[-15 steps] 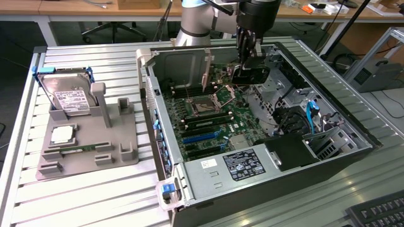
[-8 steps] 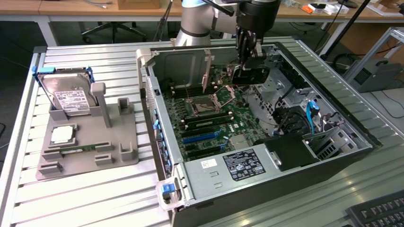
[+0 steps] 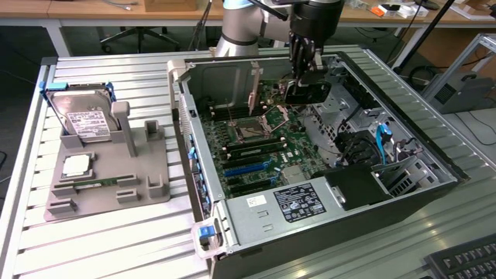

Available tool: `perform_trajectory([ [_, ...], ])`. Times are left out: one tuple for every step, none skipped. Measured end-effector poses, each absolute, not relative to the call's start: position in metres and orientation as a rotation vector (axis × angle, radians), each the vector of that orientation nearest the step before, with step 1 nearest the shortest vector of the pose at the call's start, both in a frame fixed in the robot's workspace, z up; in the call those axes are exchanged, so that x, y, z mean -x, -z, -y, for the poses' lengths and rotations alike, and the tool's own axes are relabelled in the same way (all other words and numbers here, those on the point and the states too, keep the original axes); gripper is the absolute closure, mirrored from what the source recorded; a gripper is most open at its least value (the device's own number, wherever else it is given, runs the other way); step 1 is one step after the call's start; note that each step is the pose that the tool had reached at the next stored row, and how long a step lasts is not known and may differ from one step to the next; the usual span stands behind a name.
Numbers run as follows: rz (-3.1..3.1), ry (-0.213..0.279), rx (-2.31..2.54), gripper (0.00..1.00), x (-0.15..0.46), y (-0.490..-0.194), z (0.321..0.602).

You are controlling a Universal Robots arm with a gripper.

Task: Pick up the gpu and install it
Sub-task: 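Insert the gpu into the slot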

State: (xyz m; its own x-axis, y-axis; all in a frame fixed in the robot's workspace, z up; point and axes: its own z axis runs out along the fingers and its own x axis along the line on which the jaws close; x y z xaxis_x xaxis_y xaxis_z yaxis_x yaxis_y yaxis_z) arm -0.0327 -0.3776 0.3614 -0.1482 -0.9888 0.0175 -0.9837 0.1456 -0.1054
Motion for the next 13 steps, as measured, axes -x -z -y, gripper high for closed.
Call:
perform_trajectory([
  [-2.332,0.142,2.016,0.73,0.0327,-0.3614,0.3776],
  [-2.330,0.142,2.019,0.73,0.0327,-0.3613,0.3776],
  [-2.328,0.142,2.022,0.73,0.0327,-0.3612,0.3776],
  [-2.326,0.143,2.025,0.73,0.0327,-0.3612,0.3776],
  [-2.322,0.144,2.029,0.73,0.0327,-0.3611,0.3776],
  [-2.319,0.144,2.033,0.73,0.0327,-0.3610,0.3776],
  [-2.316,0.145,2.037,0.73,0.0327,-0.3609,0.3776],
  [-2.314,0.146,2.039,0.73,0.0327,-0.3609,0.3776],
  [-2.312,0.146,2.042,0.73,0.0327,-0.3608,0.3776],
  [-2.309,0.146,2.045,0.73,0.0327,-0.3607,0.3776],
  [-2.307,0.147,2.048,0.73,0.0327,-0.3607,0.3776],
  [-2.305,0.147,2.050,0.73,0.0327,-0.3606,0.3776],
  [-2.303,0.148,2.053,0.73,0.0327,-0.3606,0.3776],
])
